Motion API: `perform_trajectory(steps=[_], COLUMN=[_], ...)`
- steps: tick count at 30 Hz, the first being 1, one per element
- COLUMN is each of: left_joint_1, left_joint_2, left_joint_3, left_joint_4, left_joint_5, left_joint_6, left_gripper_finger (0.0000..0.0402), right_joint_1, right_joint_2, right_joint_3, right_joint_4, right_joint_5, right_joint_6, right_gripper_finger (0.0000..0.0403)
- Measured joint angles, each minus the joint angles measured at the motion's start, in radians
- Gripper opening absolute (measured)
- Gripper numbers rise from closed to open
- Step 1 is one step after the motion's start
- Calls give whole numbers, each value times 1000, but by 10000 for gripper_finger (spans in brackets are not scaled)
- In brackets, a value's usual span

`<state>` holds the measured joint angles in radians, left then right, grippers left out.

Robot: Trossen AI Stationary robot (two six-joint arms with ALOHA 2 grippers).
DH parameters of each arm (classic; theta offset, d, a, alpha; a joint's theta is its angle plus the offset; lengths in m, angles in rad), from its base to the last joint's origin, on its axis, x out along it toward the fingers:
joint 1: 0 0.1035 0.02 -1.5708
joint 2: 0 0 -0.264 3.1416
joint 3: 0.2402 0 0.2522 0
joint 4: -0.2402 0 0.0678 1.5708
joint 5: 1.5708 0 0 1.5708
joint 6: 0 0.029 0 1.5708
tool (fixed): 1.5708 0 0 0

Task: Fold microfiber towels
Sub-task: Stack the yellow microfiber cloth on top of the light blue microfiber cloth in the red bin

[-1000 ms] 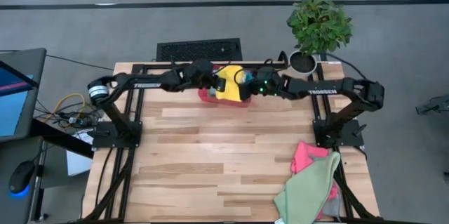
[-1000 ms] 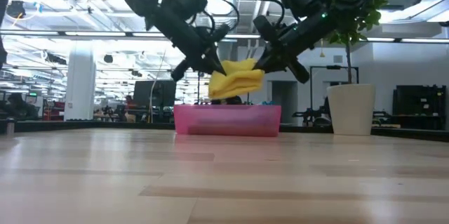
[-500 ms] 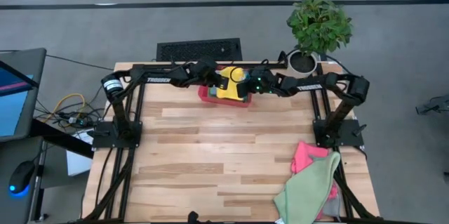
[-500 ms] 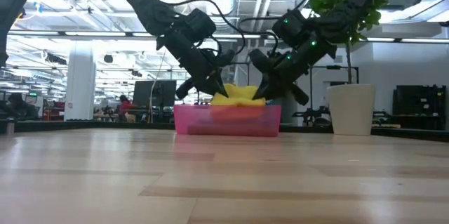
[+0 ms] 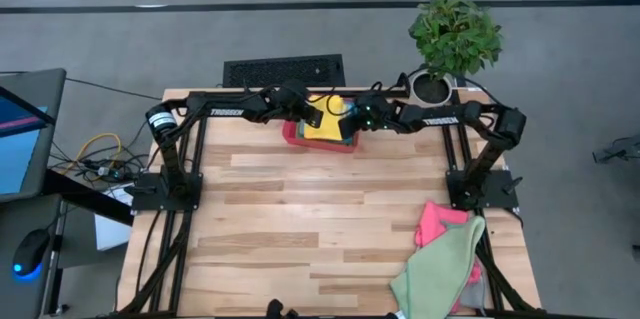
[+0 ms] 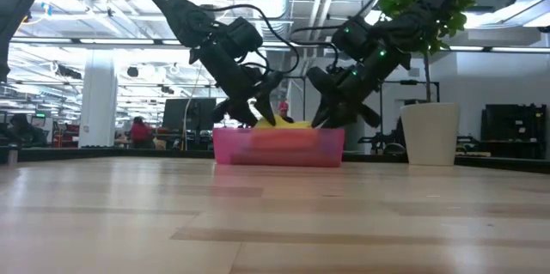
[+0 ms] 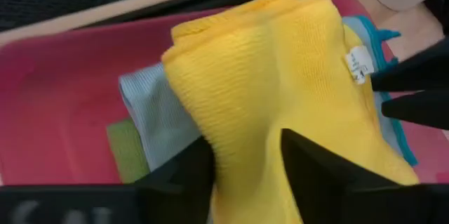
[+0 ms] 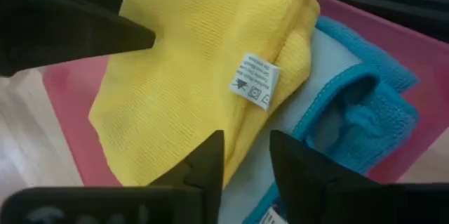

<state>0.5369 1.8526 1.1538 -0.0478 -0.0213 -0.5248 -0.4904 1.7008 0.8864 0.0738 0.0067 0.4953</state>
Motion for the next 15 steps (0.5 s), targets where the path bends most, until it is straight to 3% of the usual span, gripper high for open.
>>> perform_trajectory(steps=[7,15], left_joint_1=[6,12], left_joint_2=[-1,-12], left_joint_3=[11,122], left_joint_4=[-127,-193], left_joint_5=[7,13], left_joint_6=[3,28], left_gripper_finger=[255,290], right_joint_1=[19,32], right_joint_2=[-43,-95], right_joint_3=[40,42], right_joint_4=[-25,28], right_joint_5=[14,63], right_joint_6=[-38,-123], right_gripper_finger=[183,179])
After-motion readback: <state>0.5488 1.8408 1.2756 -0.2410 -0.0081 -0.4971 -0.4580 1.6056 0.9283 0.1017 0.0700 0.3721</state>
